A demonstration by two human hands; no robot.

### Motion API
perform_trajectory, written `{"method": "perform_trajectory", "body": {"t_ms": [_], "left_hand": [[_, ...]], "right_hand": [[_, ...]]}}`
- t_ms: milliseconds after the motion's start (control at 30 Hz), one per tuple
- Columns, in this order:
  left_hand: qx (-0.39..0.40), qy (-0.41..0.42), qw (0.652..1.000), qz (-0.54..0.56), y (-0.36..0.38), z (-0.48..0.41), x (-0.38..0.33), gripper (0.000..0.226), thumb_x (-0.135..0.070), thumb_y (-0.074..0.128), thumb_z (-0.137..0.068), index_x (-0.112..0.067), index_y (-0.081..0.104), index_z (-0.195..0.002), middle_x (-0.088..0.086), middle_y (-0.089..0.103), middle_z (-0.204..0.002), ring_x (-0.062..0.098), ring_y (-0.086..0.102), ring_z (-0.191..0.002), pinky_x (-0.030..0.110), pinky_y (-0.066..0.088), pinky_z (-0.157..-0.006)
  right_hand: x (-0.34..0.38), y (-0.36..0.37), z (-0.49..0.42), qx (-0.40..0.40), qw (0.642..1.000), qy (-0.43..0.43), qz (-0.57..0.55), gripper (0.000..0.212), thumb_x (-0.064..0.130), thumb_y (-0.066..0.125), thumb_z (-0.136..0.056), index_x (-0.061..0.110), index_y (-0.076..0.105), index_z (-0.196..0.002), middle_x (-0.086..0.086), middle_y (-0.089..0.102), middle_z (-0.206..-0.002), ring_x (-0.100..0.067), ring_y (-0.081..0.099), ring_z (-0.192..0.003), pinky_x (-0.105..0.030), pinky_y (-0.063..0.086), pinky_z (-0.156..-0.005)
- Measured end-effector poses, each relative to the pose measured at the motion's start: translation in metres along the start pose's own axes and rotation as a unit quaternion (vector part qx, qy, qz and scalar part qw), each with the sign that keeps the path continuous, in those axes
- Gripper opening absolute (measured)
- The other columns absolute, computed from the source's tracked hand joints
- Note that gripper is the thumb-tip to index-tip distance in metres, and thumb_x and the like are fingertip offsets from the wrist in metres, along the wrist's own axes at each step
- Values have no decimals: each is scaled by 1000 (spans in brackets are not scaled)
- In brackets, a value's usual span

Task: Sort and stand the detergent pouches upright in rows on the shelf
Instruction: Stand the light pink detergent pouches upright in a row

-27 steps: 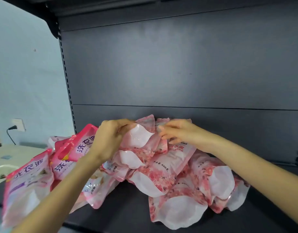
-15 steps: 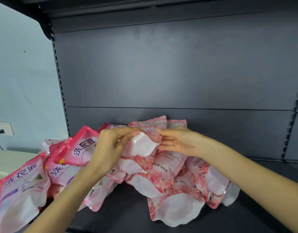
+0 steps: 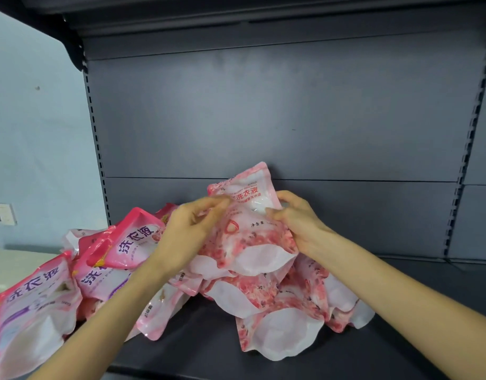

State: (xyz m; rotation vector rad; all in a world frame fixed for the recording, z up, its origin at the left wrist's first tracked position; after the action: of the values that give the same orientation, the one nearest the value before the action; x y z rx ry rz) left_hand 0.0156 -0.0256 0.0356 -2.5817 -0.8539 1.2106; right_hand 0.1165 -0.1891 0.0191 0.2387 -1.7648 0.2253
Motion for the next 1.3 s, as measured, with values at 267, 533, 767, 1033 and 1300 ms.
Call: {"method": "perform_trajectory", "body": {"t_ms": [267, 533, 767, 1033, 1300], "left_hand": [[-53, -182, 980, 55, 6, -19, 34, 42, -30, 61, -88, -13, 45, -123, -5, 55, -111, 12, 57, -94, 18, 45, -67], [-37, -234, 914, 330, 10, -17, 24, 30, -9, 59, -87, 3, 54, -115, 10, 72, -91, 14, 71, -75, 22, 58, -64], [-30, -187, 914, 359, 5, -12, -1, 15, -6, 60, -86, 2, 61, -99, 5, 74, -79, 14, 71, -72, 20, 56, -59], [-22, -131, 919, 371, 10, -18, -30, 18, -9, 64, -83, -1, 64, -100, 3, 74, -79, 13, 70, -69, 23, 57, -61], [-8, -126, 901, 415, 36, -27, -46, 7, -15, 63, -86, -11, 67, -90, 0, 73, -79, 12, 67, -67, 26, 55, -67]], "right_hand": [[14, -19, 29, 21, 996, -88, 19, 22, 4, 57, -90, 24, 64, -94, -11, 70, -102, -26, 69, -88, -38, 57, -76], [14, -26, 44, 2, 994, -105, 1, 16, 7, 57, -91, 19, 65, -99, -10, 71, -98, -26, 70, -86, -33, 58, -70], [21, -30, 48, -37, 995, -83, -30, 7, 11, 63, -88, 8, 64, -93, -14, 71, -96, -27, 69, -81, -41, 57, -76], [50, -46, 68, -67, 988, -116, -77, 7, 11, 65, -85, 9, 64, -92, -4, 73, -89, -17, 71, -77, -25, 57, -62], [53, -65, 88, -87, 983, -122, -102, 13, 16, 61, -88, 11, 65, -99, 0, 74, -92, -13, 70, -79, -23, 56, -64]]}}
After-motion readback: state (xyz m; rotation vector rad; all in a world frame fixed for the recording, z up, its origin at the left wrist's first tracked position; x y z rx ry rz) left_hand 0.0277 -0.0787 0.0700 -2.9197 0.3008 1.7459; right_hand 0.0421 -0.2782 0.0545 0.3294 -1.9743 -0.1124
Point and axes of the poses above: each hand's wrist, its own z-axis away from the middle knuckle, its own y-axis out of the palm, x = y × z, the point moved 5 cm from there along -z, towards the middle knuckle
